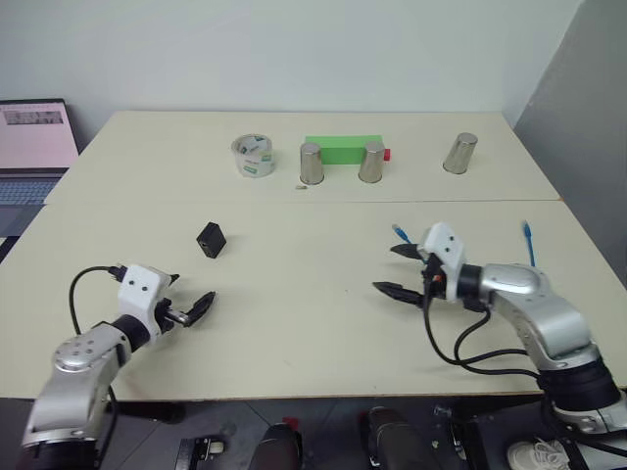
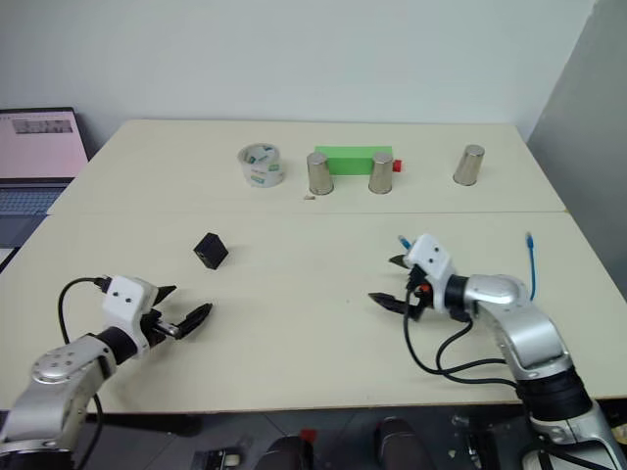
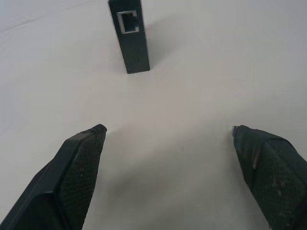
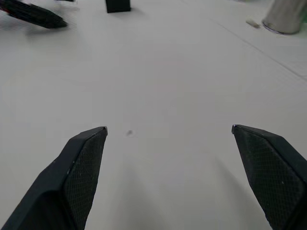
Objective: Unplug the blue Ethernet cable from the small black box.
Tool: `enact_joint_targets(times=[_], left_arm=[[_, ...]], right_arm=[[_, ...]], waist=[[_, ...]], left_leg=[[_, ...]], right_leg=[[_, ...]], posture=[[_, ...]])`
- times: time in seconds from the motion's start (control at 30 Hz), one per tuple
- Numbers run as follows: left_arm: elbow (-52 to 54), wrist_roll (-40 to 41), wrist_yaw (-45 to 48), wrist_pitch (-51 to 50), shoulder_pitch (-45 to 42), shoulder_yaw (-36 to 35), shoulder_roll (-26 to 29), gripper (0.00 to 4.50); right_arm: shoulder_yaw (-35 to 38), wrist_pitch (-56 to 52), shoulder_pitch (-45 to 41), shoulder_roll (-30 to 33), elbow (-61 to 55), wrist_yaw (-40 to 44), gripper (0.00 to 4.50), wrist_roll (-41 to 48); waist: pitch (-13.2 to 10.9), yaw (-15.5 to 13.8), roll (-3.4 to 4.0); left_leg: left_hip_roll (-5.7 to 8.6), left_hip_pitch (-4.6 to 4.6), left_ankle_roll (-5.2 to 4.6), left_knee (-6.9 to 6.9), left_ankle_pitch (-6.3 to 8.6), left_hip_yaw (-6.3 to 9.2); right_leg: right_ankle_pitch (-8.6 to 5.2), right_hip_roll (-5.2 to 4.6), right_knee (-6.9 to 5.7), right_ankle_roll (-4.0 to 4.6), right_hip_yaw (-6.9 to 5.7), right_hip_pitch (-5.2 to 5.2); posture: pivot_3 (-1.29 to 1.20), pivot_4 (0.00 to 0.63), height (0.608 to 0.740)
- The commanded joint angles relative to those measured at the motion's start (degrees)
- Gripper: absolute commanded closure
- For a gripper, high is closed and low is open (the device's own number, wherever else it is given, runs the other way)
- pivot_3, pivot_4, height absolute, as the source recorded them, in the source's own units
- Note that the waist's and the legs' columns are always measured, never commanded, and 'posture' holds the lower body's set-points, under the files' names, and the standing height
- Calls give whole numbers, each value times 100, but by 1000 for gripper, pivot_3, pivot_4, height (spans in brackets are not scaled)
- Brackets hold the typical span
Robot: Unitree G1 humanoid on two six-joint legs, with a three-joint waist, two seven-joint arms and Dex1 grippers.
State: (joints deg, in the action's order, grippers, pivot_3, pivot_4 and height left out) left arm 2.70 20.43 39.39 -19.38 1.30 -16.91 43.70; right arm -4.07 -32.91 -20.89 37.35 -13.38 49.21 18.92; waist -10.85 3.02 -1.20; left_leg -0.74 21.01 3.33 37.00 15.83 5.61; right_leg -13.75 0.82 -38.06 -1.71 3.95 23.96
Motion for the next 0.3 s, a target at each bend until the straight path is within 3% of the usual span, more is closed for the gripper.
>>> enact_joint_targets(times=[0.03, 0.3], left_arm=[[262, 310, 402, -240, -208, -391, 413, 40], [370, 723, 812, -636, -469, -622, 648, 40]], right_arm=[[493, -24, 116, 362, -136, 188, 86, 180], [771, 47, 134, 669, 116, 254, 86, 169]], waist=[[0, -1, 0], [0, 43, 0]], left_leg=[[1, -2, 0, -1, 0, -3], [-3, 4, 0, -8, 1, -19]], right_leg=[[-4, 0, 1, 7, 3, -1], [-1, 0, 6, 1, 9, 9]], posture=[[0, 150, 740], [0, 150, 740]])
